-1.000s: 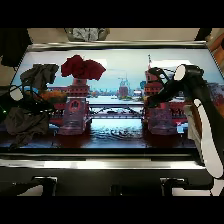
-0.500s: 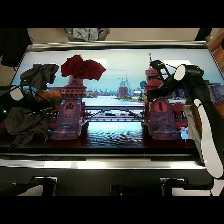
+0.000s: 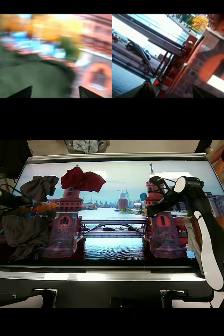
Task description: Fold the shirts.
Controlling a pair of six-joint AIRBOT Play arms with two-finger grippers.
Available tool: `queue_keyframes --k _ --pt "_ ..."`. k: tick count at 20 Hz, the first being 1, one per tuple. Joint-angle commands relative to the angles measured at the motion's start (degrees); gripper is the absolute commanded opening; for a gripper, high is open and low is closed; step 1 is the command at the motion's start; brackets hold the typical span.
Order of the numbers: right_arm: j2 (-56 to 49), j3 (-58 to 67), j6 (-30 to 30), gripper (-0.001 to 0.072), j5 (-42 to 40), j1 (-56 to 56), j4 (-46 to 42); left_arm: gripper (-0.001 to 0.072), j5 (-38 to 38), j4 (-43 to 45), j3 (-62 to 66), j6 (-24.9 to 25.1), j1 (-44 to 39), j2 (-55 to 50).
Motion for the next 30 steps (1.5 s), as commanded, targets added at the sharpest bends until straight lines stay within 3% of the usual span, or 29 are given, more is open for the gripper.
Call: queue_keyframes --k 1,3,9,13,14,16,18,20,22,26,30 --pt "-0.2 0.02 -0.66 0.0689 4.76 0.02 0.0 0.0713 -13.29 -1.03 5.64 0.59 9.68 -7.56" --pt "-0.2 0.02 -0.68 0.0704 6.34 0.02 0.02 0.0714 -13.6 -6.67 -0.13 1.7 12.7 -10.45" --pt "-0.2 0.02 -0.04 0.0704 12.94 0.02 0.24 0.0714 3.72 -9.77 -17.07 4.52 12.59 -10.71" --pt "-0.2 0.02 0.48 0.0703 17.4 0.02 1.27 0.071 9.55 -9.38 -18.91 5.84 12.63 -10.88" --pt "-0.2 0.02 0.48 0.0702 18.18 0.02 1.53 0.0651 9.73 -9.38 -18.91 5.84 12.57 -10.99" --pt "-0.17 0.02 0.48 0.0701 19.15 0.02 1.53 0.0046 9.01 -9.6 -18.64 7.32 12.57 -10.69" --pt "-0.07 0.09 0.39 0.07 19.04 0.02 1.49 0.0038 8.55 -11.72 -17.09 7.48 12.52 -8.7" --pt "0.26 1.07 -0.66 0.0702 18.86 -0.09 0.39 0.0037 8.61 -19.41 -13.29 7.56 12.24 -3.85" --pt "1.16 3.96 -0.7 0.0704 17.49 -0.09 -2.95 0.0037 9.62 -29.03 -9.38 12.28 10.01 3.82" --pt "4.98 13.38 -1.33 0.0705 15.47 -0.09 -6.08 0.0035 14.51 -29.42 -3.48 12.87 -0.76 22.67" --pt "11.5 20.5 -1.25 0.0703 16.11 -0.09 -6.1 0.0035 12.92 -29.44 -3.52 12.68 -14.62 30.58"
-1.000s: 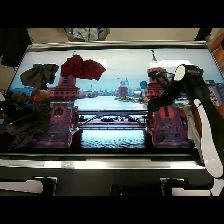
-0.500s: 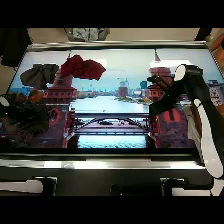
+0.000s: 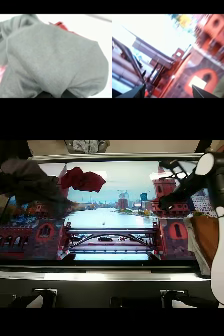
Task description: Fold the shirts.
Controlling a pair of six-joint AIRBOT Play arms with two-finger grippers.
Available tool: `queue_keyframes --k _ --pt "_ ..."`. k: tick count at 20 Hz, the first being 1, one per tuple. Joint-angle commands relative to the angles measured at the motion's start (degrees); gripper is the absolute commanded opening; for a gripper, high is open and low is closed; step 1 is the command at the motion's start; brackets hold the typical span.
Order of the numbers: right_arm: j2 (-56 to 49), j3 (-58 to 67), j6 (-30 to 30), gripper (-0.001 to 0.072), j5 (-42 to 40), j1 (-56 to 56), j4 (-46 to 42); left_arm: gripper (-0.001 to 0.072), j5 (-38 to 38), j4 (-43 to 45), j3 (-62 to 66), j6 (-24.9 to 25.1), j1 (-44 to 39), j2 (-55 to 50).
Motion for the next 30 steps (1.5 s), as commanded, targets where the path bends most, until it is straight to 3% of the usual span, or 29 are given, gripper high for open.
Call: queue_keyframes --k 1,8,13,14,15,16,20,23,26,30 --pt "6.73 4.85 -0.07 0.0703 0.04 0.02 -0.9 0.0035 -1.07 -1.33 0.98 0.39 -12.94 5.51" --pt "18.84 4.79 0.83 0.0702 12.87 0.07 -2.38 0.0036 -2.32 -1.31 0.96 0.44 -38.23 -14.25" --pt "17.81 2.91 1.46 0.0701 12.87 0.07 -2.1 0.0037 -4.24 -1.38 0.42 -0.79 -45.99 -33.79" --pt "17.03 0.76 1.44 0.0702 12.61 0.09 -2.05 0.0076 -4.42 -2.01 0.52 -2.56 -46.23 -36.74" --pt "16.09 -1.53 1.07 0.0703 12.26 0.09 -1.66 0.042 -5.46 -3.45 1.16 -3.21 -46.03 -38.6" --pt "15.08 -4.17 -0.07 0.0704 11.02 0.07 -0.7 0.0695 -8.28 -4.11 3.13 -4.61 -45.18 -39.58" --pt "11.37 -11.45 -1.14 0.0704 7.28 0.09 0.92 0.0703 -19.5 1.68 15.65 -0.26 -35.1 -35.43" --pt "11.28 -17.9 -1.16 0.0703 6.29 0.09 3.87 0.0701 -26.38 2.43 13.49 -0.26 -24.09 -31.76" --pt "12.46 -27.8 -1.16 0.0703 3.19 0.09 8.37 0.0701 -22.23 -7.61 -0.48 -0.28 -17.81 -31.19" --pt "12.81 -36.85 -1.66 0.0703 1.66 0.09 9.53 0.07 -8.85 -24.7 -18.99 3.15 -19.5 -31.23"
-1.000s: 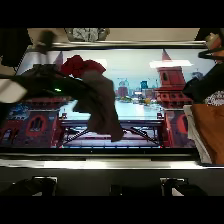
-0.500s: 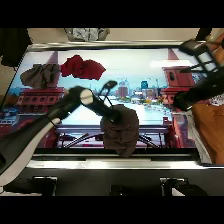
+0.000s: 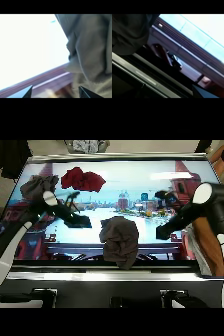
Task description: Fold the shirts.
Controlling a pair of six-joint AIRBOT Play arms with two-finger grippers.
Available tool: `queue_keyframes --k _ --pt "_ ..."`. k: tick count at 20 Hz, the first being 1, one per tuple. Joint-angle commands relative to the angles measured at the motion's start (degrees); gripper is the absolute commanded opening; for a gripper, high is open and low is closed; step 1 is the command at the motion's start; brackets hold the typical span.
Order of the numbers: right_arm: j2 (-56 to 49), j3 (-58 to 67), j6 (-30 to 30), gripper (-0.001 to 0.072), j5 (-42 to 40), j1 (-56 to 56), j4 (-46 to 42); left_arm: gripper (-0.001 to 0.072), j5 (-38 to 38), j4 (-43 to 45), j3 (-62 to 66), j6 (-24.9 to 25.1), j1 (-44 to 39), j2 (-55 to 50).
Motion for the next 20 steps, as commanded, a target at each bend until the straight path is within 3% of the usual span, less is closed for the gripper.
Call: queue_keyframes --k 1,4,9,10,11,13,14,15,17,20 --pt "0.24 -7.32 -0.52 0.0703 -2.05 -0.02 1.9 0.07 10.78 -13.35 -13.6 2.99 -0.55 0.07" --pt "0.24 -9.2 -0.48 0.0703 -2.51 -0.02 1.97 0.0695 15.65 -15.65 -16.06 6.4 -3.69 -1.03" --pt "0.24 -11.5 -0.46 0.0703 -2.34 -0.02 3.06 0.0687 23.41 -16.85 -16.02 6.49 -8.02 -2.4" --pt "0.24 -11.96 -0.48 0.0703 -2.34 -0.02 3.52 0.0597 24.61 -16.83 -15.96 6.49 -8.83 -2.75" --pt "0.24 -12.28 -0.5 0.0703 -2.34 -0.02 3.82 0.0557 26.34 -16.83 -15.96 6.45 -9.46 -2.78" --pt "0.39 -12.76 -0.9 0.0703 -2.36 0.09 4.33 0.0298 29.53 -16.94 -15.93 5.57 -10.14 -2.73" --pt "0.63 -13.77 -1.79 0.0704 -2.6 0.11 5.86 0.0091 30.03 -16.96 -15.93 5.62 -10.12 -2.73" --pt "1.01 -15.63 -2.91 0.0706 -3.39 0.72 8.02 0.004 30.14 -16.94 -15.93 5.86 -10.12 -2.73" --pt "1.46 -21.55 -4.15 0.0711 -7.72 3.91 12.52 0.0038 30.12 -16.87 -15.93 6.51 -10.12 -2.64" --pt "0.81 -31.08 -6.95 0.0711 -22.38 7.85 23.26 0.0036 29.99 -16.55 -15.93 6.54 -10.12 -1.66"
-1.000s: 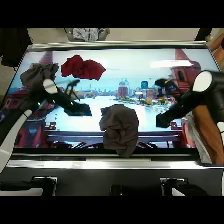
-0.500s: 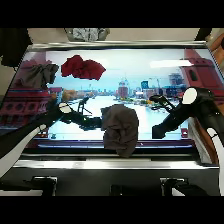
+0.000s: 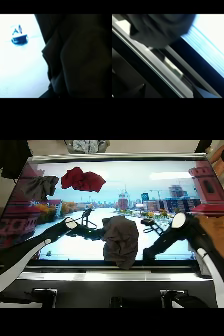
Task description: Fold the shirts.
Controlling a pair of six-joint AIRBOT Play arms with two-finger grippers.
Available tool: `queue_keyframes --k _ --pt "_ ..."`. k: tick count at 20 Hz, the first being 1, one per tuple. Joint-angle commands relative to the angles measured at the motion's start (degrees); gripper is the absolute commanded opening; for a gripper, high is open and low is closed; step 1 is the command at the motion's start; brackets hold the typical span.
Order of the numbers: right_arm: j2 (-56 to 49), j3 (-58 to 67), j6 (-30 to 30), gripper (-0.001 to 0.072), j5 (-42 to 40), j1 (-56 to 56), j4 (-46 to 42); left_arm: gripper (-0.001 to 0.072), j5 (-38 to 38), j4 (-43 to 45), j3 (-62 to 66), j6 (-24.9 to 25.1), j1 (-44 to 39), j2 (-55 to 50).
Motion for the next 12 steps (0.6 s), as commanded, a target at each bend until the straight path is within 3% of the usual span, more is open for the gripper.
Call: queue_keyframes --k 1,3,7,8,9,10,12 --pt "-0.94 -9.57 -2.62 0.0711 -15.82 3.04 12.5 0.0036 0.7 0.22 0.0 0.28 -0.11 1.11" --pt "-3.34 -12.24 -2.62 0.071 -21.46 3.04 16.24 0.0036 0.72 0.22 0.0 0.26 -0.11 2.1" --pt "-7.76 -12.28 -4.52 0.0679 -24.9 3.04 23.87 0.0036 0.72 0.22 0.0 1.09 -0.11 3.17" --pt "-8.63 -12.26 -4.55 0.0552 -24.72 3.04 25.51 0.0036 0.72 0.22 0.0 1.09 -0.09 3.41" --pt "-8.96 -12.2 -4.55 0.015 -24.33 3.02 25.81 0.0036 0.72 0.22 0.0 1.09 0.02 3.72" --pt "-8.63 -11.72 -5.05 0.0052 -22.58 2.8 25.64 0.0035 0.76 0.22 0.0 1.11 0.37 4.5" --pt "-6.05 -8.17 -7.3 0.0051 -18.03 1.49 21.46 0.0034 2.08 0.22 1.29 5.79 2.12 8.13"
